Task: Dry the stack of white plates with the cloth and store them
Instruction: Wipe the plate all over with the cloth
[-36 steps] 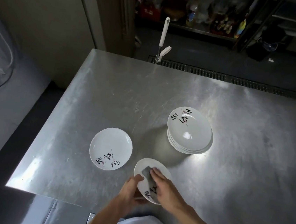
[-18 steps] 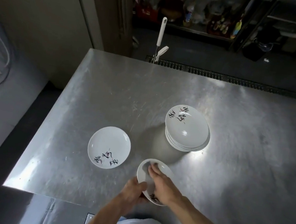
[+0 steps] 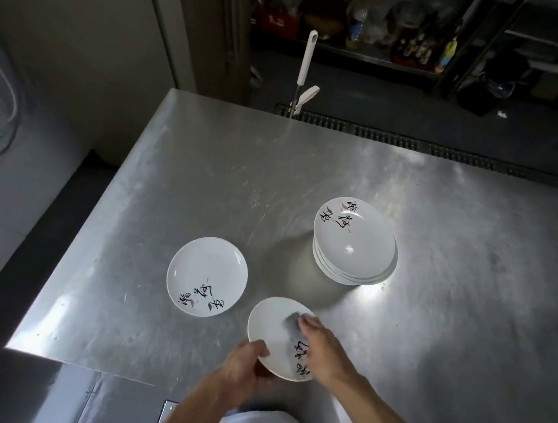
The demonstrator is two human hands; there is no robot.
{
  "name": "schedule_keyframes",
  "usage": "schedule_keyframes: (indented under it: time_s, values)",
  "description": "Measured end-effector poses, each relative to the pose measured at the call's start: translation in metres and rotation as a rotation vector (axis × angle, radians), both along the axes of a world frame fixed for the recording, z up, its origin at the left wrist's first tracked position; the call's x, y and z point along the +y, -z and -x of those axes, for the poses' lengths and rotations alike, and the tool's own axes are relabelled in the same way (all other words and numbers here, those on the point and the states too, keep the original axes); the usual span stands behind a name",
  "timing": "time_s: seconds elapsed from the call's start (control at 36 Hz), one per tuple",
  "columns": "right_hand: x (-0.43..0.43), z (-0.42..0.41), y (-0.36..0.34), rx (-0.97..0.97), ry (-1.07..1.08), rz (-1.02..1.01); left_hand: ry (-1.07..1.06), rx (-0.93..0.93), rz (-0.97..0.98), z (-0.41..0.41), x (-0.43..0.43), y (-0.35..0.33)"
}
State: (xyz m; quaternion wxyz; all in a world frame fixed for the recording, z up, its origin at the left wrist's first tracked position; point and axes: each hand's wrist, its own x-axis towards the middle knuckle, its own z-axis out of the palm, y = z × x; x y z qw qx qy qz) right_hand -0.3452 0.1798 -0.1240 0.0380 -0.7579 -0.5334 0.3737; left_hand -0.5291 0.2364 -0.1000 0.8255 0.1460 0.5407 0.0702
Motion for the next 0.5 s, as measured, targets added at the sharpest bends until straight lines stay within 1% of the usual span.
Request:
schedule_keyframes:
  time_s: [0.06,0.14,0.19,0.28,0.33,0.42,0.5]
  values:
    - [-0.005,-0.008,0.0,-0.071,-0.02,0.032,-0.001,0.026,-0.061,-0.001,0.003,0.0]
    - [-0.014,-0.004,-0.006,-0.012,-0.059,0.042,0.022,0.02,-0.094,-0.003,0.006,0.0]
    - [-0.015,0.008,-0.016,0.105,-0.049,0.025,0.026,-0.009,-0.112,-0.007,0.007,-0.001]
    - [-0.01,0.031,-0.034,0.34,0.0,-0.062,0.006,-0.014,-0.158,-0.01,0.008,-0.005]
    - [-0.006,0.036,-0.045,0.384,-0.018,-0.078,-0.028,0.002,-0.17,-0.01,0.012,-0.002]
    - [-0.002,0.028,-0.052,0.257,-0.136,-0.144,-0.046,-0.016,-0.19,-0.012,0.013,-0.002]
    - [0.004,0.022,-0.059,0.151,-0.099,-0.238,-0.013,-0.046,-0.277,-0.018,0.015,-0.001]
